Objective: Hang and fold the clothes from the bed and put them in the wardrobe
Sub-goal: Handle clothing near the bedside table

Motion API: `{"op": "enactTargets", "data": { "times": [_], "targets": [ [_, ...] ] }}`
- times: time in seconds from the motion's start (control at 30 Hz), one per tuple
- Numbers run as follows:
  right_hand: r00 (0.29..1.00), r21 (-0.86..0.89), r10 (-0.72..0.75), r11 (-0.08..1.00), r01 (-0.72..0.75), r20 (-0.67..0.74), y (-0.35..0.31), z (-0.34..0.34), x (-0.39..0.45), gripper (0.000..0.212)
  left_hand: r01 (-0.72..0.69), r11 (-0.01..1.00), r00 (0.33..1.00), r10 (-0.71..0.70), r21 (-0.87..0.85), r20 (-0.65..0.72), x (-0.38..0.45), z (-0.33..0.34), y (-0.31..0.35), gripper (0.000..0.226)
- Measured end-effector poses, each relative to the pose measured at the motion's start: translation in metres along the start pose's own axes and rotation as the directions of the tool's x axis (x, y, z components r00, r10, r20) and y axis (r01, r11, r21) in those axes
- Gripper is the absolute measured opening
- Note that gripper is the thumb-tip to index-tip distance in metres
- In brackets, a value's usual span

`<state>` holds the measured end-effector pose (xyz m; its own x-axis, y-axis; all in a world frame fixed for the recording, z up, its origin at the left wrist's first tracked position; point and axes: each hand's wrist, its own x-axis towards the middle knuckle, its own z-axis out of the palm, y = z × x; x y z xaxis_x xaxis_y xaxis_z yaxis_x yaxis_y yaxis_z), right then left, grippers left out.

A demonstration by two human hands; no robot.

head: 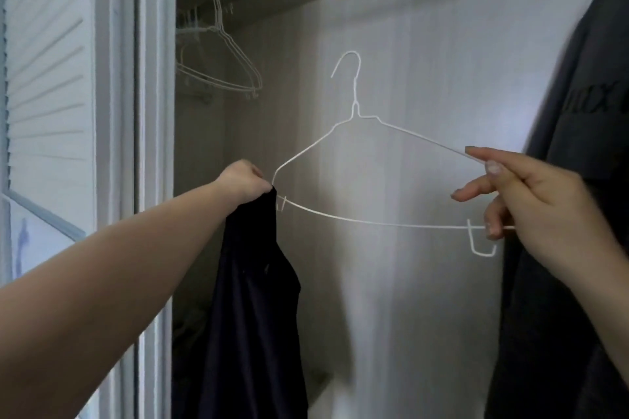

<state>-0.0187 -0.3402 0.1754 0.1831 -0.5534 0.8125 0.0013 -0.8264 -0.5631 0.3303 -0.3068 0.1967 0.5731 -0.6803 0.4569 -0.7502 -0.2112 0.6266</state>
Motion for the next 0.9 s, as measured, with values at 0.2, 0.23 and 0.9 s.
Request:
{"op": "enactTargets", "data": {
  "times": [0.2, 0.23, 0.9],
  "targets": [
    [0.992, -0.027, -0.037, 0.999, 0.04, 0.124, -0.011, -0.022, -0.019, 0.031, -0.138, 0.861, 0.986, 0.164, 0.49, -0.01, -0.024, -0.012, -0.013, 0.04],
    [0.99, -0.021, -0.033, 0.999, 0.036, 0.136, -0.011, -0.026, -0.021, 0.03, -0.127, 0.85, 0.988, 0.155, 0.512, -0.013, -0.027, -0.014, -0.013, 0.041],
    [0.97, 0.038, -0.039, 0.999, 0.03, 0.241, 0.005, 0.0, -0.032, 0.033, 0.006, 0.932, 1.0, -0.005, -0.362, 0.004, -0.058, 0.003, 0.029, 0.021]
  ]
}}
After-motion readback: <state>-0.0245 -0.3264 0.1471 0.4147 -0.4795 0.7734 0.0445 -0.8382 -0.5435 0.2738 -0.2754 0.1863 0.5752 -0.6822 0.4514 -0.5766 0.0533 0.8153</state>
